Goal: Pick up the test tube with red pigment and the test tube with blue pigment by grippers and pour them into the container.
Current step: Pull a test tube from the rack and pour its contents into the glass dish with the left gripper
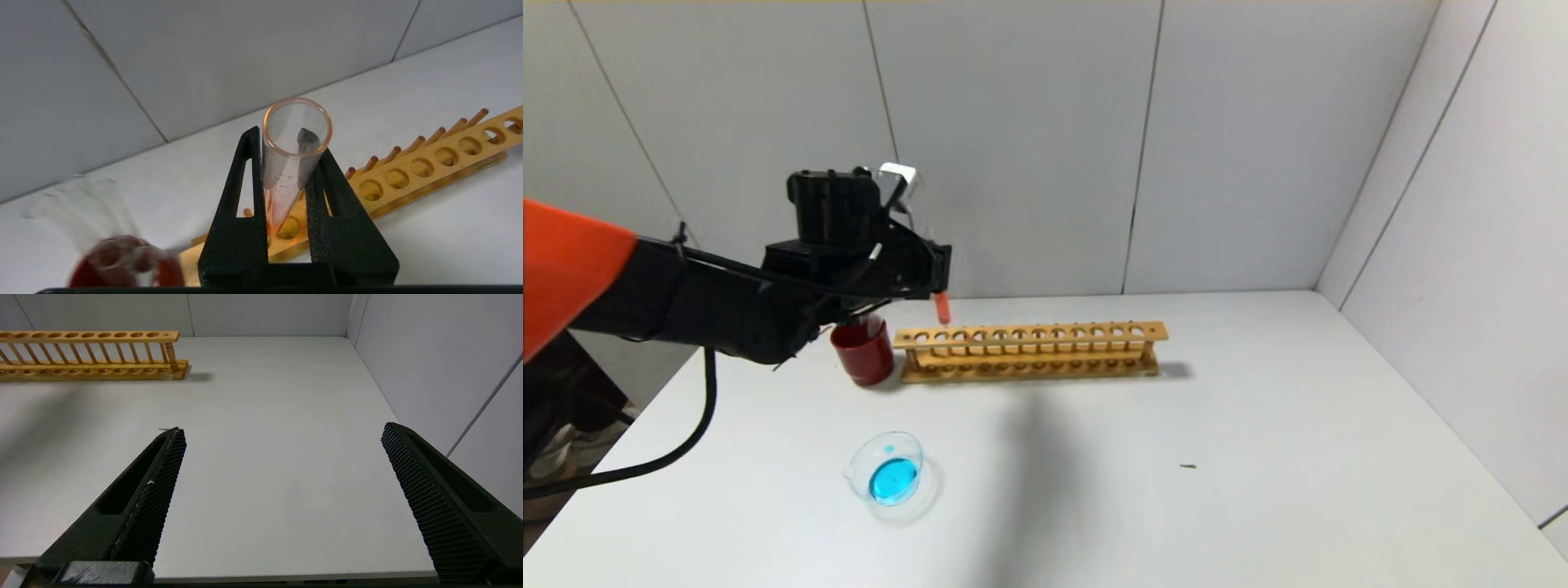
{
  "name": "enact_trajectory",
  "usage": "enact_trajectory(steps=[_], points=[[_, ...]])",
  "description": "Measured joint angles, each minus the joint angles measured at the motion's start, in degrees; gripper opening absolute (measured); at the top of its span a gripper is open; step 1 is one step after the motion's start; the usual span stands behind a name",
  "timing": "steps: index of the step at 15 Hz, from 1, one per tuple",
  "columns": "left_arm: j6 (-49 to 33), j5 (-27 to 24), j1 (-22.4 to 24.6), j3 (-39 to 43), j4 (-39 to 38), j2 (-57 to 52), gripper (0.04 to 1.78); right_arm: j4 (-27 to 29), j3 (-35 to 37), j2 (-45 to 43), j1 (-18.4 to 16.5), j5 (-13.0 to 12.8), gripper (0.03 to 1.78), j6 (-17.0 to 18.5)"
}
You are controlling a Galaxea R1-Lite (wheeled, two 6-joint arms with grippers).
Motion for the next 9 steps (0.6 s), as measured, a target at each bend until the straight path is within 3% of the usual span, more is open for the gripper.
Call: enact_trajectory(steps=[5, 9], points=[[2.8, 0.0, -0.2, 1.5, 8.1, -12.7, 0.31, 0.0, 0.0, 0.0, 0.0, 0.0, 1.75, 0.0], [11.4, 0.1, 0.4, 12.2, 8.8, -23.0, 0.31, 0.0, 0.0, 0.0, 0.0, 0.0, 1.75, 0.0]])
